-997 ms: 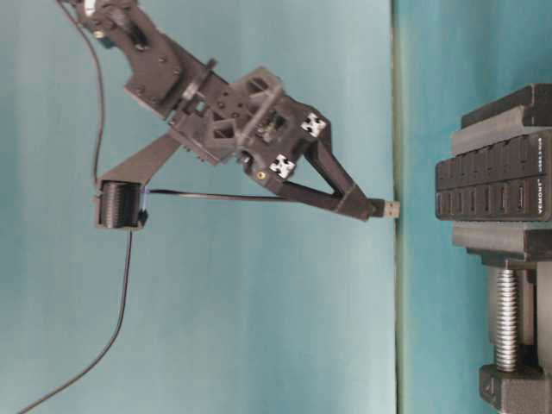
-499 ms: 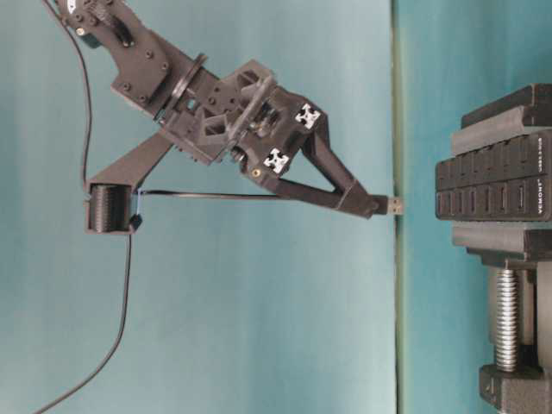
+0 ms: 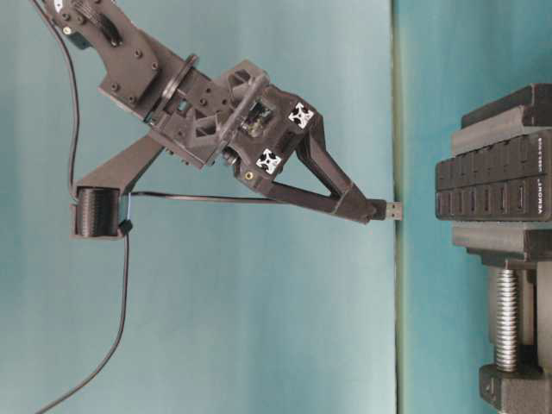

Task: Insert the USB into the center port of the fixed hub
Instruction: 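Pull the USB plug out of the end port with the right gripper, then carry the plug along the hub and align it with the center port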

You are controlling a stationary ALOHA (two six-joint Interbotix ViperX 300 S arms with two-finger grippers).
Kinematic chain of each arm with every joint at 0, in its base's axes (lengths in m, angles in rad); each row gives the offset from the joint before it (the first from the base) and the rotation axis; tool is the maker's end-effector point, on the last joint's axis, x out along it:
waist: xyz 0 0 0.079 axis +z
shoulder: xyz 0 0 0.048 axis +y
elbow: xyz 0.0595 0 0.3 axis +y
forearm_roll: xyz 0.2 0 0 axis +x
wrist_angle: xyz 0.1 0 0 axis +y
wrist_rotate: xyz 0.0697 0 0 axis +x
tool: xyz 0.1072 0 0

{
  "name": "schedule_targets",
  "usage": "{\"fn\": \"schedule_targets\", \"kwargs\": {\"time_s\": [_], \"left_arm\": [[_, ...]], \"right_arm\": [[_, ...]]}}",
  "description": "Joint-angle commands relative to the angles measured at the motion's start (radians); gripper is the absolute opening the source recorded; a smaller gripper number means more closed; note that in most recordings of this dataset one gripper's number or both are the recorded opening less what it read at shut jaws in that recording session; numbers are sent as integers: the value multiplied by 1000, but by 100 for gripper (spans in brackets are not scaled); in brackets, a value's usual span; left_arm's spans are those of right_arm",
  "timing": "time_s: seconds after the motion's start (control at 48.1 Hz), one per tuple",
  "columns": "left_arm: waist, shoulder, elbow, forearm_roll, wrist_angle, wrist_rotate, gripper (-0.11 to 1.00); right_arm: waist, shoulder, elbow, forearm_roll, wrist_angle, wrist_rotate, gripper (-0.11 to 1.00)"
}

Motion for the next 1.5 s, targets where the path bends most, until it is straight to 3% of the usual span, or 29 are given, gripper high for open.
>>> {"fn": "schedule_targets", "kwargs": {"time_s": [0.0,0.561,1.475], "left_arm": [[3,5,-12,3,-9,-2,1],[3,2,-11,3,-9,-6,1],[3,-9,-5,3,-9,-6,1]], "right_arm": [[8,-35,-29,2,-3,8,8],[18,-23,-21,46,-3,6,8],[38,46,-2,48,-5,3,8]]}}
